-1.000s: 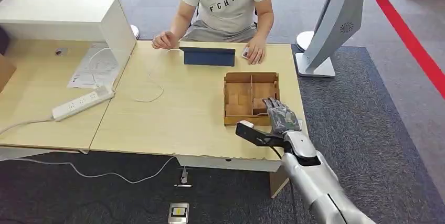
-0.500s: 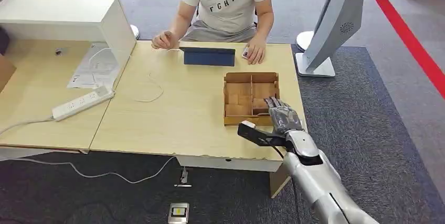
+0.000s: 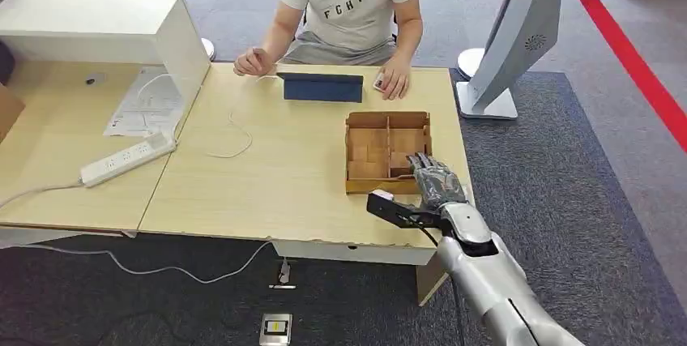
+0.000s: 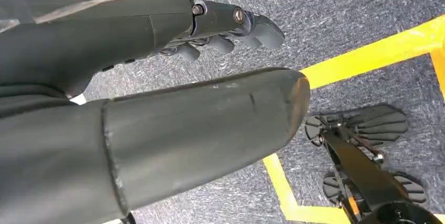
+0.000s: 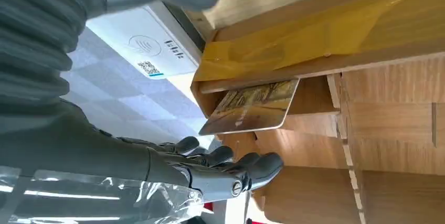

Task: Pass the card to the sensor for recognition and then transmit it.

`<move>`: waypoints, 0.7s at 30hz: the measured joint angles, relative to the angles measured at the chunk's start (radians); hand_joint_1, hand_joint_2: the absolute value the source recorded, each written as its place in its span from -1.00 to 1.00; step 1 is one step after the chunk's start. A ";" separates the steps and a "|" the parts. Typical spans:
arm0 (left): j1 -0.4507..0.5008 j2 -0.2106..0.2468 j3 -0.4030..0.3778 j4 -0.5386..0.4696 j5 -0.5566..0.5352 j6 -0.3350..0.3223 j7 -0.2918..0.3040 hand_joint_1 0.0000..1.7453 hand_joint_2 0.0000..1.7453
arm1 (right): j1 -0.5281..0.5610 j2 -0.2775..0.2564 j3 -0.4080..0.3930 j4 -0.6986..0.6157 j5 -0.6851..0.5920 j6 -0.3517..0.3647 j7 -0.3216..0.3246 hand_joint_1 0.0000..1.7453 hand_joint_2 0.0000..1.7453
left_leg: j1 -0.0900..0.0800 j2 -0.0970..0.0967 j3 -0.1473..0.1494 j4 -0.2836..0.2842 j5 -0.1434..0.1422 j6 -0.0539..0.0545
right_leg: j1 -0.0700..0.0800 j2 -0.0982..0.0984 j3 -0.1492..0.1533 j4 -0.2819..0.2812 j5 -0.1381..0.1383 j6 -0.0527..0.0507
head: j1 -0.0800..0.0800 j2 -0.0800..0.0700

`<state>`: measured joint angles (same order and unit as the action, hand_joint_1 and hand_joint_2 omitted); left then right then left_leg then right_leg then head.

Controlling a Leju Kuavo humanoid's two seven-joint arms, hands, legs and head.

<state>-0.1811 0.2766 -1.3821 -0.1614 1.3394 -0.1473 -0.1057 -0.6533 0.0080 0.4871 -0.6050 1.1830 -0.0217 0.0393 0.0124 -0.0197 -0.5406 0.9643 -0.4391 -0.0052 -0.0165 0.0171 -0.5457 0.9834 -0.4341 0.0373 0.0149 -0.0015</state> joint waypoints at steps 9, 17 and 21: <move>0.000 0.002 -0.001 0.000 0.000 -0.007 -0.001 -1.00 -1.00 | -0.003 0.000 0.000 0.005 -0.007 -0.003 -0.019 1.00 1.00 | 0.000 0.000 0.000 0.000 0.000 0.000 | 0.000 0.000 0.000 0.000 0.000 0.000 | 0.000 0.000; 0.000 0.006 -0.009 0.000 0.000 -0.008 -0.001 -1.00 -1.00 | -0.003 -0.002 0.000 0.010 -0.007 -0.003 -0.022 1.00 1.00 | 0.000 0.000 0.001 0.000 0.000 0.000 | 0.000 0.000 0.000 0.000 0.000 0.000 | 0.000 0.000; 0.000 0.006 -0.015 0.000 0.000 -0.008 -0.001 -1.00 -1.00 | -0.003 -0.002 0.000 0.010 -0.007 -0.004 -0.022 1.00 1.00 | 0.000 0.000 0.001 0.000 0.000 0.000 | 0.000 0.000 0.000 0.000 0.000 0.000 | 0.000 0.000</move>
<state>-0.1809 0.2823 -1.3973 -0.1614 1.3397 -0.1556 -0.1068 -0.6562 0.0061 0.4868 -0.5947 1.1757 -0.0256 0.0172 0.0124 -0.0196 -0.5401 0.9644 -0.4390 -0.0053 -0.0165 0.0171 -0.5453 0.9833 -0.4341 0.0373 0.0149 -0.0015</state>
